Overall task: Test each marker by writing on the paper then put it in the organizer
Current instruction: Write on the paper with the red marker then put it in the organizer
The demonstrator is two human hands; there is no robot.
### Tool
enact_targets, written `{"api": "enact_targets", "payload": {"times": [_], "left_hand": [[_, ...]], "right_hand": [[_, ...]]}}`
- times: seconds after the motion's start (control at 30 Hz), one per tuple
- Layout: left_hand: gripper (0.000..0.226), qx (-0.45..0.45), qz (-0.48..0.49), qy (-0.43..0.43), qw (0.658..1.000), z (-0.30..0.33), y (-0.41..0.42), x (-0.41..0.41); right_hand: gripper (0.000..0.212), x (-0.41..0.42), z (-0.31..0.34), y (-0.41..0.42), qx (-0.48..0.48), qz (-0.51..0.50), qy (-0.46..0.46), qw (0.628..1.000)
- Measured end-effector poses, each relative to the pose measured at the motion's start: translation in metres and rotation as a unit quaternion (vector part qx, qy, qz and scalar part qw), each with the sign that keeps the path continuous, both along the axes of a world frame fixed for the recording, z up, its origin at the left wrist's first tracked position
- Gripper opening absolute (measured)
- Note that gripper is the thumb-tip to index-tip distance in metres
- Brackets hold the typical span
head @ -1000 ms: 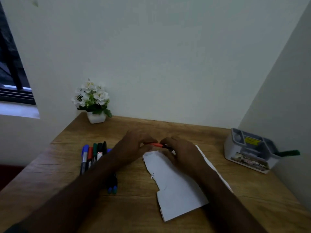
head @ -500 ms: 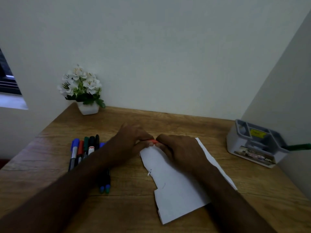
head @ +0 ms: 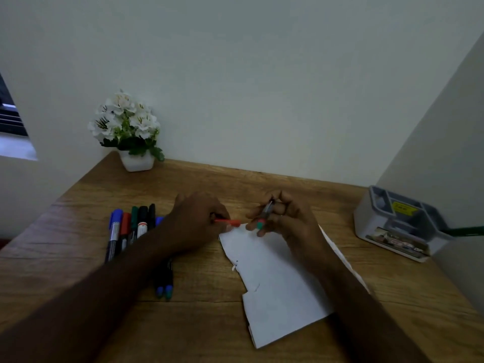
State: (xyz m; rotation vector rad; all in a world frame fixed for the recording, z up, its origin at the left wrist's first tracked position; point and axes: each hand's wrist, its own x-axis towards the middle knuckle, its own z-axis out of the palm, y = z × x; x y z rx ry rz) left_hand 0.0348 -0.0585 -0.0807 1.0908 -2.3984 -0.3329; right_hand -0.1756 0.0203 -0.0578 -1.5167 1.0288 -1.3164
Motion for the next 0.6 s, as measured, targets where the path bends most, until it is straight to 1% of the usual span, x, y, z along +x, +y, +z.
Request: {"api": "enact_targets", "payload": {"times": [0.03,0.07,0.13,0.17,0.23,0.27,0.3,0.37,0.47,0.53,0.6], "left_hand": [[0.017,0.0,0.004,-0.016,1.0,0.0,0.001,0.0],[0.016,-0.001,0.009,-0.027,1.0,0.001,0.001,0.0],[0.017,0.006,0.013,-0.036,0.999,0.002,0.002,0.0],[0.021,0.015,0.015,-0.041,0.999,0.003,0.001,0.001],[0.036,0.036,0.018,-0.051,0.998,0.002,0.0,0.002],[0.045,0.047,0.017,-0.053,0.997,0.001,0.0,0.003],[0.051,0.056,0.014,-0.052,0.997,0.0,0.0,0.004],[0.056,0.079,0.006,-0.055,0.995,0.0,0.001,0.006],[0.057,0.099,0.002,-0.066,0.993,0.001,0.0,0.006],[0.058,0.101,0.006,-0.076,0.992,0.001,-0.001,0.005],[0.061,0.104,0.009,-0.082,0.991,-0.001,-0.002,0.005]], "right_hand": [[0.014,0.004,0.0,0.0,0.0,-0.01,-0.003,1.0],[0.016,0.007,-0.001,0.001,-0.017,-0.04,0.026,0.999],[0.026,0.012,-0.007,0.007,-0.062,-0.101,0.144,0.982],[0.035,0.013,-0.01,0.01,-0.054,-0.111,0.183,0.975],[0.046,0.015,-0.015,0.014,0.037,-0.122,0.186,0.974],[0.046,0.016,-0.016,0.015,0.066,-0.125,0.186,0.972],[0.041,0.016,-0.017,0.016,0.068,-0.124,0.191,0.971],[0.028,0.015,-0.016,0.018,0.039,-0.118,0.202,0.971],[0.013,0.011,-0.011,0.016,0.008,-0.104,0.239,0.965],[0.011,0.011,-0.008,0.009,0.015,-0.117,0.264,0.957],[0.013,0.015,-0.009,0.003,0.028,-0.149,0.265,0.952]]}}
